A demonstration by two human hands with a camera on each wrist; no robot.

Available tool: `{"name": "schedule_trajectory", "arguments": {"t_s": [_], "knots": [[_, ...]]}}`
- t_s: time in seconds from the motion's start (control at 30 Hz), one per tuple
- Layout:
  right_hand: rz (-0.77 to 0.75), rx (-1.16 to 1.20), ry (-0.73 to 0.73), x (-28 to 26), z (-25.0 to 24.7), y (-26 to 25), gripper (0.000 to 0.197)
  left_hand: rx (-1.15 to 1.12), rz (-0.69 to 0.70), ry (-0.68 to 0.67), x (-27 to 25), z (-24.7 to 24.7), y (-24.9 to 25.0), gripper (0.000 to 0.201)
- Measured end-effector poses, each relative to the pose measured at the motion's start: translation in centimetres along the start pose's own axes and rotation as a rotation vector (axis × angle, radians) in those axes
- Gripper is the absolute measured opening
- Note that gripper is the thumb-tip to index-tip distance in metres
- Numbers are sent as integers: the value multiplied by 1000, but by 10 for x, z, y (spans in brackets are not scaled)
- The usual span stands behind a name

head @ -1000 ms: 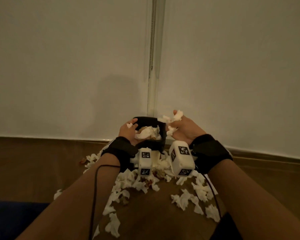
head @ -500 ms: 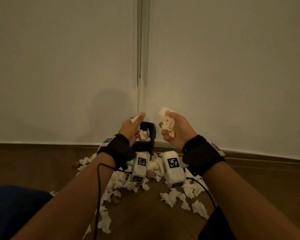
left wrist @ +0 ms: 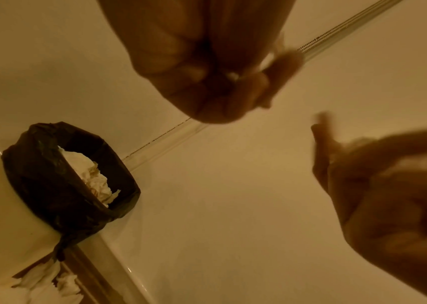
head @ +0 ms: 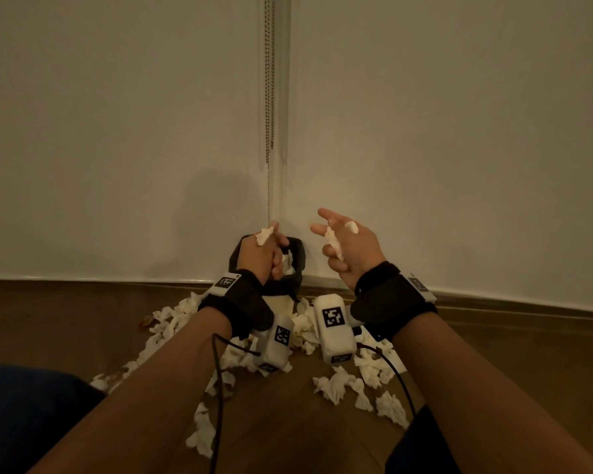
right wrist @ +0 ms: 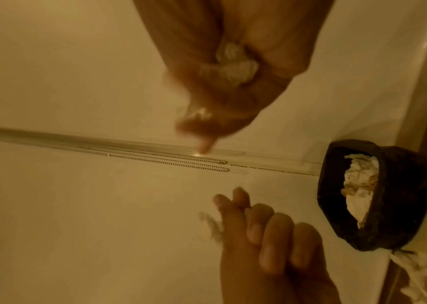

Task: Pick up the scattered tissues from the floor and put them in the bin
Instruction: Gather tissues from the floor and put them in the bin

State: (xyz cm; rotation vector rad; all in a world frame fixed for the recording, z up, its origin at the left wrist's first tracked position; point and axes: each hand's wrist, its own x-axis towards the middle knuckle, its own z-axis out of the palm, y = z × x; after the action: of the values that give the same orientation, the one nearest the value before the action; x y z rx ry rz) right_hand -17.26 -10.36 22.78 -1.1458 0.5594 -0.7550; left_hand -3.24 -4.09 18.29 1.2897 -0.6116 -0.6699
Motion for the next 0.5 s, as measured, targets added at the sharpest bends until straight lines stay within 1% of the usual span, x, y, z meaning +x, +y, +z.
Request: {"name": "schedule_trajectory", "arguments": {"t_s": [0.03, 0.07, 0.1, 0.13, 0.17, 0.23, 0.3, 0.4, 0.43, 0.5], "knots": [[-20, -34, 19, 3, 0, 2, 18, 34, 23, 31, 0, 0, -2, 56], [-36, -51, 35, 5, 1, 5, 23, 60, 43, 60, 2, -1, -4, 63], [-40, -52, 47, 7, 1, 6, 36, 82, 55, 72, 3, -3, -7, 66], [-27, -31, 53, 10, 1, 6, 50, 95, 59, 65, 6, -5, -10, 66], [2, 19, 46, 12, 1, 6, 59, 110, 51, 58, 7, -8, -12, 66], [73, 139, 18, 19, 2, 7, 64, 131, 22, 87, 11, -15, -18, 61], [119, 143, 30, 27, 3, 10, 57, 165, 45, 142, 15, -23, -25, 51], [123, 19, 81, 39, 8, 17, 30, 286, 82, 172, 23, -32, -35, 30], [111, -8, 96, 44, 10, 19, 28, 301, 67, 165, 26, -35, -38, 26], [88, -49, 139, 57, 11, 25, 33, 334, -3, 148, 34, -41, -44, 30]]}}
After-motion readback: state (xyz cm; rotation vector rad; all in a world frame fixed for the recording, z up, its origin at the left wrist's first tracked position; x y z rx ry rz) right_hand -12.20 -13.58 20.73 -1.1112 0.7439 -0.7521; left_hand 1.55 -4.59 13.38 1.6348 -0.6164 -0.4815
